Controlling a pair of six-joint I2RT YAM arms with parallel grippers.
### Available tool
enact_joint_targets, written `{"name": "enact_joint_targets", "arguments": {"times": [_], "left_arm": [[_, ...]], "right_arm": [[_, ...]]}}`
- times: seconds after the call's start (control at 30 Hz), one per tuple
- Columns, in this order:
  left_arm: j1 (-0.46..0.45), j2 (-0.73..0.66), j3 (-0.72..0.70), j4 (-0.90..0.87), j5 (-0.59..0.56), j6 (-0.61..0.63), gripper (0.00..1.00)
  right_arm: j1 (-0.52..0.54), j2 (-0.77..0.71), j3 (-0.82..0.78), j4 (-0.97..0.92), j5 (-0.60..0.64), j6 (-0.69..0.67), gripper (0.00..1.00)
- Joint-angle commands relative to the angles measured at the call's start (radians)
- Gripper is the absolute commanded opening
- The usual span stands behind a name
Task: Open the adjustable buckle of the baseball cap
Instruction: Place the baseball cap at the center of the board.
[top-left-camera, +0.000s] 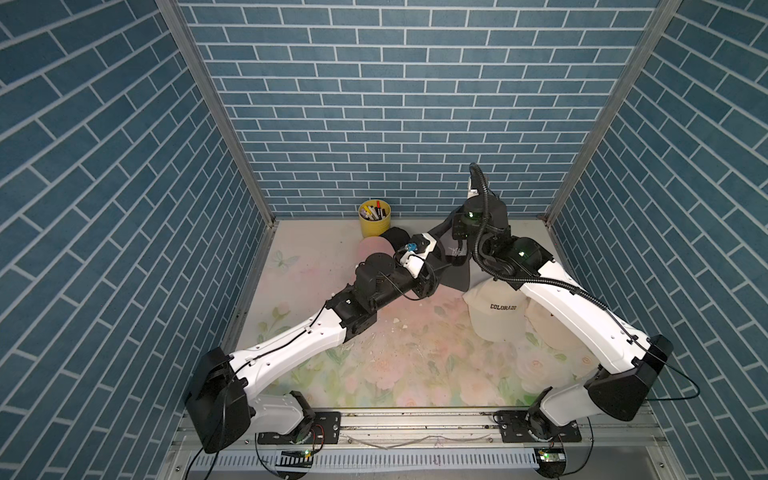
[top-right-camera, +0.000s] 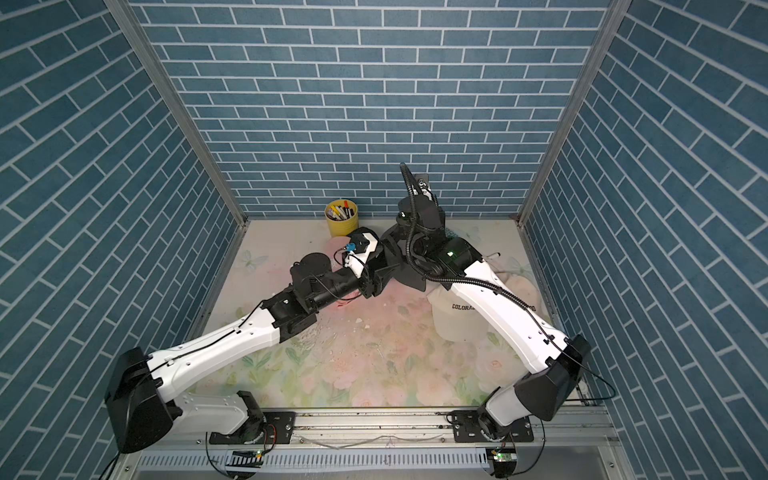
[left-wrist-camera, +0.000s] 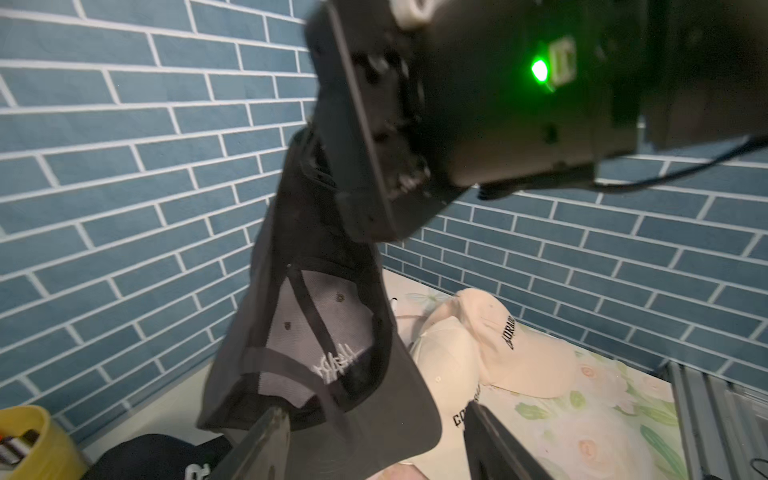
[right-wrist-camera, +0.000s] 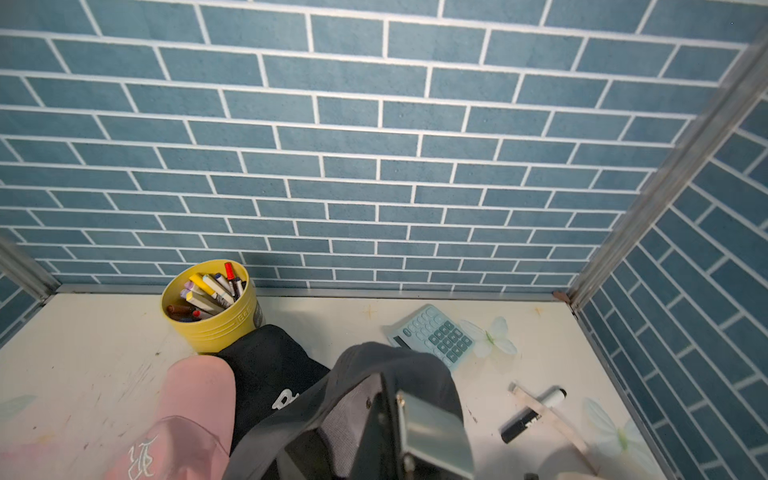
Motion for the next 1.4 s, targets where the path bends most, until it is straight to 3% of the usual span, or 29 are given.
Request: {"name": "enact_joint_targets", "arguments": {"times": [0.0, 0.13, 0.47, 0.63, 0.77, 0.93, 1.07, 1.23, 1.3, 1.33, 1.37], "left_arm": [[-0.039, 0.041, -0.016, 0.084, 0.011, -0.039, 0.72], [-0.058, 0.101, -0.058, 0.181, -0.013, -0.099, 0.74], [-0.078, 0.233, -0.081, 0.306, -0.109, -0.116, 0.76], [-0.081, 0.26, -0.098, 0.425, -0.078, -0.126, 0.75], [-0.085, 0.262, -0.106, 0.448, -0.016, -0.112, 0.75], [-0.09, 0.331, -0.024, 0.377, -0.073, -0.076, 0.74], [-0.086, 0.416, 0.083, 0.263, -0.168, -0.053, 0.56], [-0.066, 0.414, 0.086, 0.295, -0.116, -0.05, 0.11], [-0.057, 0.395, 0.064, 0.285, -0.075, -0.057, 0.0], [-0.052, 0.379, 0.044, 0.282, -0.044, -0.062, 0.0], [-0.048, 0.363, 0.021, 0.285, -0.015, -0.065, 0.0]], "right_arm": [[0.024, 0.029, 0.088, -0.16, 0.128, 0.194, 0.0], [0.045, 0.038, 0.121, -0.224, 0.199, 0.327, 0.0], [0.075, 0.124, 0.29, -0.429, 0.297, 0.461, 0.0], [0.086, 0.148, 0.321, -0.479, 0.345, 0.515, 0.0], [0.093, 0.191, 0.379, -0.527, 0.381, 0.544, 0.0], [0.102, 0.221, 0.435, -0.564, 0.396, 0.56, 0.0], [0.104, 0.218, 0.44, -0.561, 0.397, 0.559, 0.0], [0.104, 0.201, 0.401, -0.558, 0.373, 0.572, 0.02], [0.103, 0.167, 0.328, -0.478, 0.359, 0.501, 0.23], [0.101, 0.143, 0.276, -0.414, 0.359, 0.461, 0.36], [0.097, 0.12, 0.234, -0.371, 0.355, 0.439, 0.42]]}}
